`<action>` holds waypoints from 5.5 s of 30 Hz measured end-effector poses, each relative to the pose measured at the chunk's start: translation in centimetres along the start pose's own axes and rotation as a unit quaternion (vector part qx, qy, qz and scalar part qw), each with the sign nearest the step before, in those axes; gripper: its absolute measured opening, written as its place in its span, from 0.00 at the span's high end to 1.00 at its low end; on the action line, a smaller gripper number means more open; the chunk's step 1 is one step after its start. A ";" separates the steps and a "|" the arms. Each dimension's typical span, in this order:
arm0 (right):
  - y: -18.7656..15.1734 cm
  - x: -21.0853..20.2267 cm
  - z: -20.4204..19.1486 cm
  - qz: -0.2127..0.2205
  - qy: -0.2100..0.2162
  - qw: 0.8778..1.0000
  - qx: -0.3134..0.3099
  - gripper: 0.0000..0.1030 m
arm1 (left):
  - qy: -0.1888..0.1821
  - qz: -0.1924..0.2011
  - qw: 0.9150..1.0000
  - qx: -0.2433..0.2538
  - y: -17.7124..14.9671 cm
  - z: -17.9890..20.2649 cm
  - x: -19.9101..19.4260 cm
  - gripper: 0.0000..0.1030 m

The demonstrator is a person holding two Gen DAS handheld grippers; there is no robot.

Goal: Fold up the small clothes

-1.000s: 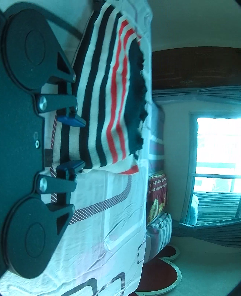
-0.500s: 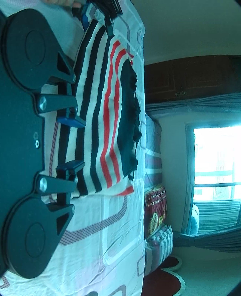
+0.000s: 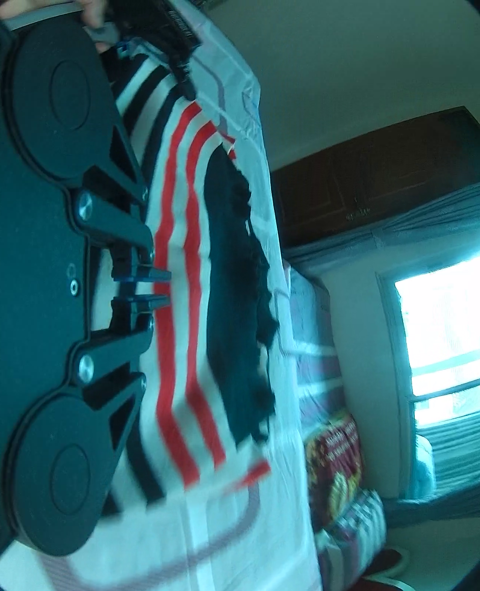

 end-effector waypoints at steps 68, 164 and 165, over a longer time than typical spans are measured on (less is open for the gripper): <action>3.2 -13.4 19.4 0.076 0.062 0.920 0.379 0.22 | -0.187 -0.183 0.882 0.393 -2.0 28.5 0.3 0.28; 7.6 0.7 13.7 0.014 -0.045 0.999 -0.017 0.88 | -0.078 -0.219 0.877 0.420 -2.4 21.5 10.5 0.26; 8.1 0.5 14.0 0.011 -0.045 0.999 0.000 0.82 | -0.078 -0.218 0.874 0.427 -2.4 21.6 10.4 0.26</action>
Point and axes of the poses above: each gripper's, at about its wrist camera, not at the fingertips, and x roughly the way its jaws point, z to its right, y to its top, the point moved 2 cm from there along x, roughly the way its jaws point, and after that the axes turned 15 degrees about x, right-handed, at the moved point
